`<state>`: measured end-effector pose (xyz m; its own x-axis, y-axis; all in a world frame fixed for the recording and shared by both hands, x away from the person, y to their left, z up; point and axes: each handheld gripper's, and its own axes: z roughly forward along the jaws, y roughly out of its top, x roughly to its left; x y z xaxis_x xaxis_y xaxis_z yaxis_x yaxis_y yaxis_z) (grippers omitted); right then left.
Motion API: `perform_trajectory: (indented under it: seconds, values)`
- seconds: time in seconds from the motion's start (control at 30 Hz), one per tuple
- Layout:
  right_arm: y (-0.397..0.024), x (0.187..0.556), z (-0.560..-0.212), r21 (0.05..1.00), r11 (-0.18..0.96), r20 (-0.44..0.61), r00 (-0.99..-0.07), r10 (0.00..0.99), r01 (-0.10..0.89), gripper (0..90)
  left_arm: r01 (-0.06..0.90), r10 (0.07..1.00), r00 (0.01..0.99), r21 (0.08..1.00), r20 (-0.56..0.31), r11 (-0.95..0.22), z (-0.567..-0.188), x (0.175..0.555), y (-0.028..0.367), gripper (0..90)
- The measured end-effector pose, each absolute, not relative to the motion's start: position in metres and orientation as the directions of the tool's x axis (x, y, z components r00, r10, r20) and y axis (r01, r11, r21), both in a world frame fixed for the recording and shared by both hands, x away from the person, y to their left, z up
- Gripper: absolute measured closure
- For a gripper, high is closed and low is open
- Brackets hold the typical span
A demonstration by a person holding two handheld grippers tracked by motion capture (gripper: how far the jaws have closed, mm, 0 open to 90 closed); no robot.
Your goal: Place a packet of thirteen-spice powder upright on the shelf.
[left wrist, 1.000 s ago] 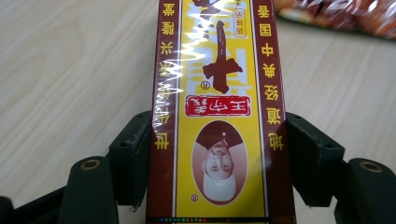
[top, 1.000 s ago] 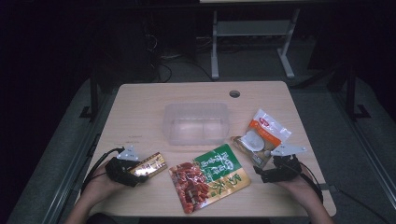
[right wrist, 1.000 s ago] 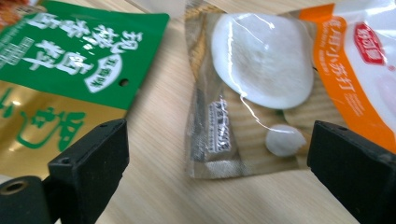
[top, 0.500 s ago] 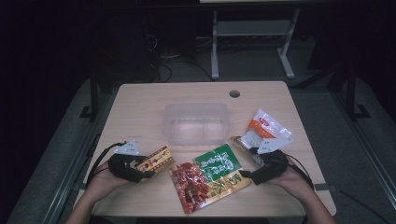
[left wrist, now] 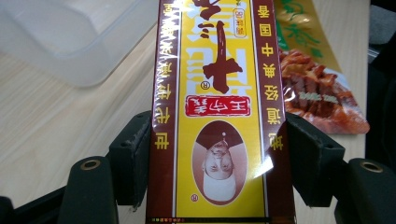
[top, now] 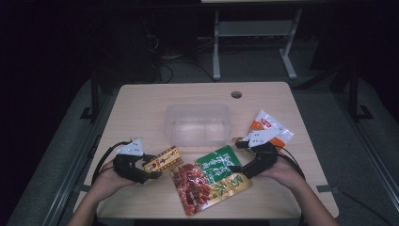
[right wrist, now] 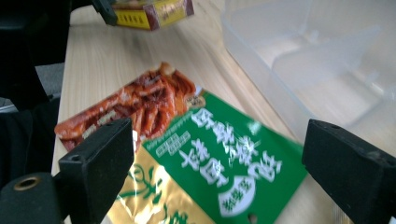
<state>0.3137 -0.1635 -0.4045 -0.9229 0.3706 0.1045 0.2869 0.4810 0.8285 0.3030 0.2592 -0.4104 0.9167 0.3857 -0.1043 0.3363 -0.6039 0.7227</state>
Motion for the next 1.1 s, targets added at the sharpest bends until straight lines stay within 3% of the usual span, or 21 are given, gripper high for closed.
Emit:
perform_trajectory:
  seconds: [0.47,0.83,1.1]
  values:
    - [-0.134,0.323,-0.397,0.841,0.475,0.138,-0.952,0.273,0.258,9.8,0.218,0.255,0.964,0.765,-0.072,-0.606,-0.395,0.313,0.222,31.8]
    - [-0.111,0.331,-0.386,0.867,0.467,0.118,-0.982,0.145,0.173,10.3,0.104,0.1,0.993,0.792,-0.055,-0.601,-0.391,0.321,0.204,31.8]
    - [-0.097,0.331,-0.383,0.881,0.441,0.151,-0.986,0.077,0.17,12.2,0.076,0.065,0.997,0.818,-0.048,-0.571,-0.388,0.322,0.199,31.8]
